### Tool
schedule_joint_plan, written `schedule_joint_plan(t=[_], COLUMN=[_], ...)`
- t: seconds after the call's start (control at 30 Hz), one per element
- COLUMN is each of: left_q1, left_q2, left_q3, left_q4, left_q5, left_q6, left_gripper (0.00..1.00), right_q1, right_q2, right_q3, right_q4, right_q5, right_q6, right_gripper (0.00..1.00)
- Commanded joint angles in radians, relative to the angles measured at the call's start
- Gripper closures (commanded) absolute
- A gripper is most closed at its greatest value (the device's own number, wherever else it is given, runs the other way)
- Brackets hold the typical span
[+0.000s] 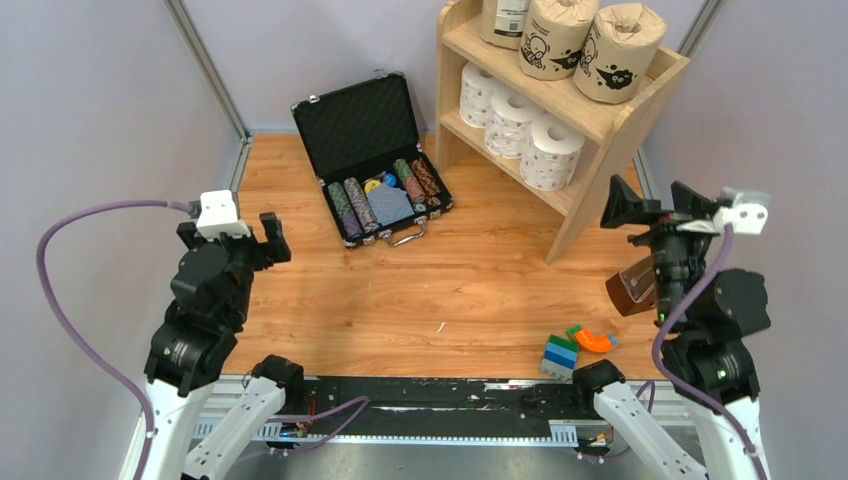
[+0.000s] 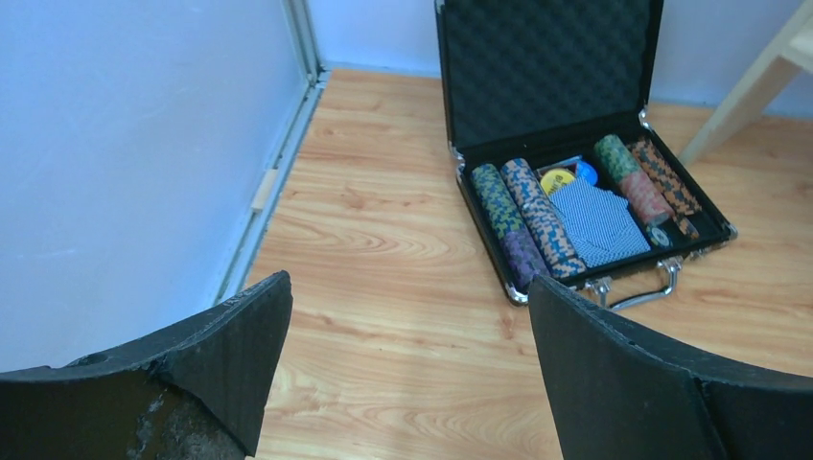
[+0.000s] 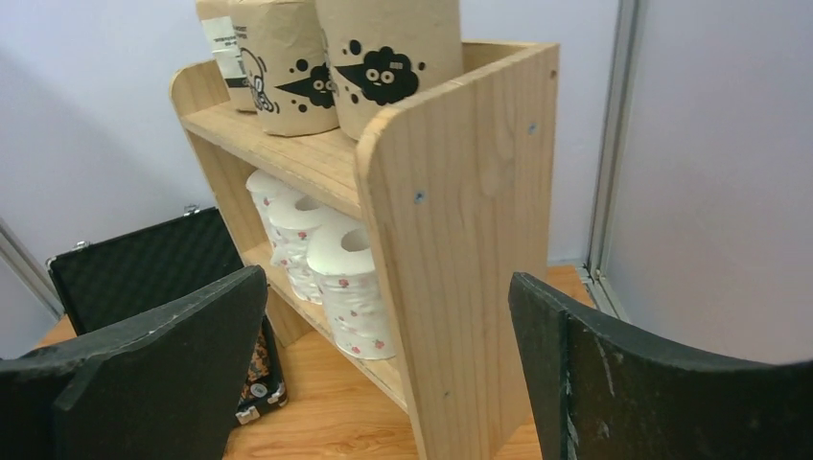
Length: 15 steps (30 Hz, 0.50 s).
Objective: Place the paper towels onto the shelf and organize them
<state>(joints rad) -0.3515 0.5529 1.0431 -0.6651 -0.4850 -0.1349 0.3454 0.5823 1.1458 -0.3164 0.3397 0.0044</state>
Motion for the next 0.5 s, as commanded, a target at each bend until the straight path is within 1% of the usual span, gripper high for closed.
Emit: schedule_joint_plan(t=[0.0,0.23,0.33,0.47], left_q1=[0.005,0.005,0.005,0.005], left_q2=[-0.051,-0.128,-0.161,-0.210], left_q3=[0.033,0.045,0.036,0.020], left_q4=[-0.019,0.014,0.036,0.061], left_q5=[-0.056,-0.050,-0.046,-0.048], left_q6=[-0.015,-0.027,-0.037,-0.048], left_gripper=[0.00,0.00,0.00,0.00], right_q1=[0.002,0.002,0.001,0.002], right_q2=[-0.132,-0.298,-0.338,-0.357], right_q3=[-0.087,-0.182,-0.198,-0.203], right_q4=[0.039,0.046,0.049,0.044], right_q5=[0.084,0.192,0.226,0.231], right_q6=[0.047,0.033,0.030,0.026], right_gripper=[0.00,0.00,0.00,0.00])
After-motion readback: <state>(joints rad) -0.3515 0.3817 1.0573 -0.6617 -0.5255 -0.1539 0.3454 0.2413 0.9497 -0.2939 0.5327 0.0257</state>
